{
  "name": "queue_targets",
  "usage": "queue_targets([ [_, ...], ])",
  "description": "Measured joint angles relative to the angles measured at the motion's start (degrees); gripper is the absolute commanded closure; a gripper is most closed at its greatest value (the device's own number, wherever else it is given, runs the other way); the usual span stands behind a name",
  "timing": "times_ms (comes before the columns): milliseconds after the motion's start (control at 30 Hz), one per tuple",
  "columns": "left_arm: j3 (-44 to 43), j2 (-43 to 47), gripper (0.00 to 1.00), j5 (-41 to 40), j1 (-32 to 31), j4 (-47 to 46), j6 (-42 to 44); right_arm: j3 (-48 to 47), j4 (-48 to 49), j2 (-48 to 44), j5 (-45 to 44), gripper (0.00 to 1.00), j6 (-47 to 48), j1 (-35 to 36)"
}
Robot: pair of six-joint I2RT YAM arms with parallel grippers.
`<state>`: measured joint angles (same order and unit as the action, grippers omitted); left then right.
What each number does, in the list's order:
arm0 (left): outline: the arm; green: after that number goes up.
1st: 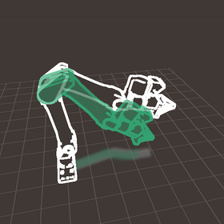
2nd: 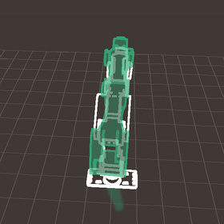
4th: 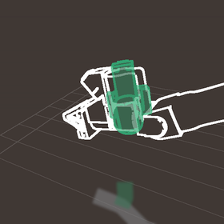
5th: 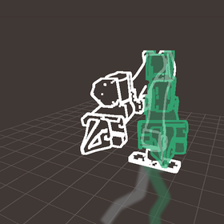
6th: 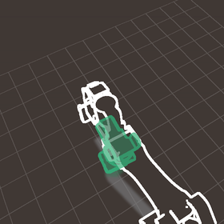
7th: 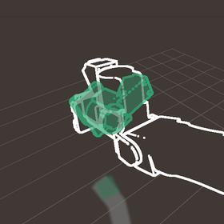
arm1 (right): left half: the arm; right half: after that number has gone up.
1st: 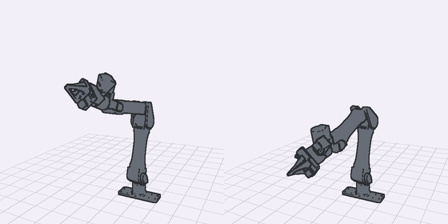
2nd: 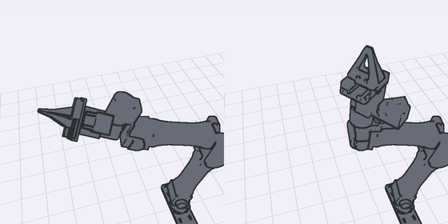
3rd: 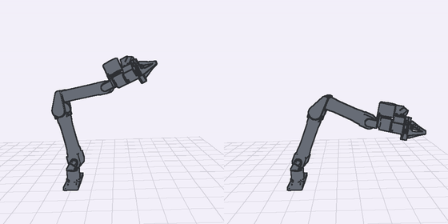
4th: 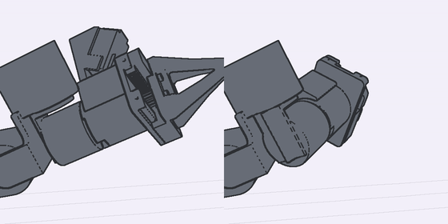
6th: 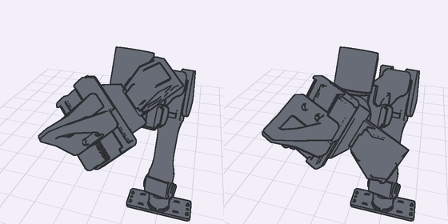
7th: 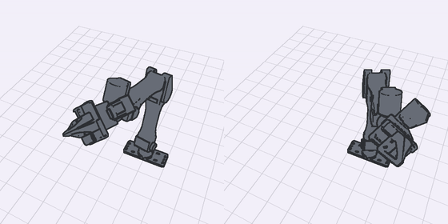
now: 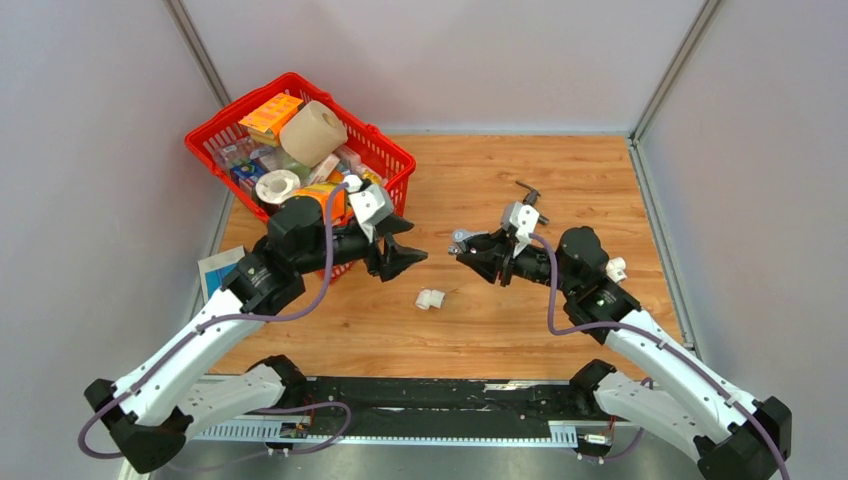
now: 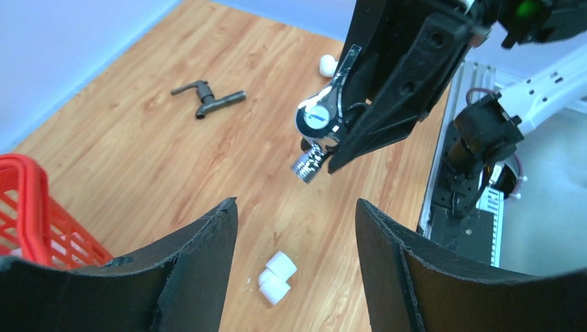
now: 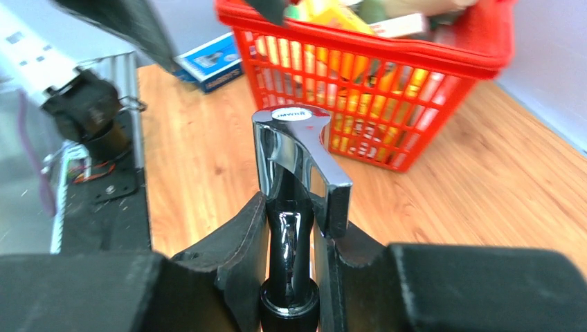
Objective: Install the water faucets
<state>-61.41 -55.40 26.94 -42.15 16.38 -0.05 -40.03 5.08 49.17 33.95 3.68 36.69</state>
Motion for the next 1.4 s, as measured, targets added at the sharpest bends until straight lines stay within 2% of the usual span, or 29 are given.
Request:
queue_targets([
  [100, 1.31, 2.62, 0.29, -2.62, 0.02, -0.61, -4.79, 2.25, -0.11, -2.27, -7.5, 1.0, -0.9, 0.0],
  [200, 0.63, 0.85, 0.29, -3.32, -0.09, -0.35, -10.8, 5.2, -0.07, -5.73, -14.6, 1.0, -1.4, -0.02],
  [300, 0.2, -3.52, 0.28, -5.07, -1.77, 0.7, -15.8, 8.13, 0.04, -10.12, -21.31, 1.0, -1.79, -0.02],
  [467, 0.24, -13.81, 0.28, -14.21, -9.64, 5.9, -19.98, 12.35, 2.1, -16.15, -29.44, 1.0, -2.82, -0.02],
  [600, 0.81, -19.23, 0.27, -20.85, -12.39, 8.07, -21.64, 13.84, 3.32, -18.58, -33.75, 1.0, -3.76, -0.02],
  [933, 3.48, -34.69, 0.27, -29.66, -13.77, 8.37, -22.91, 16.57, 5.29, -24.35, -38.73, 1.0, -5.6, -0.02],
  [1300, 4.52, -37.27, 0.28, -35.3, -13.77, 8.76, -22.77, 16.81, 5.92, -27.15, -39.93, 1.0, -6.14, -0.02],
  [1367, 4.52, -38.51, 0.29, -35.54, -13.77, 8.48, -22.73, 16.81, 5.92, -27.21, -39.95, 1.0, -6.16, -0.02],
  [1400, 4.52, -39.28, 0.33, -35.74, -13.77, 8.41, -22.73, 16.81, 5.92, -27.3, -40.0, 1.0, -6.16, -0.02],
])
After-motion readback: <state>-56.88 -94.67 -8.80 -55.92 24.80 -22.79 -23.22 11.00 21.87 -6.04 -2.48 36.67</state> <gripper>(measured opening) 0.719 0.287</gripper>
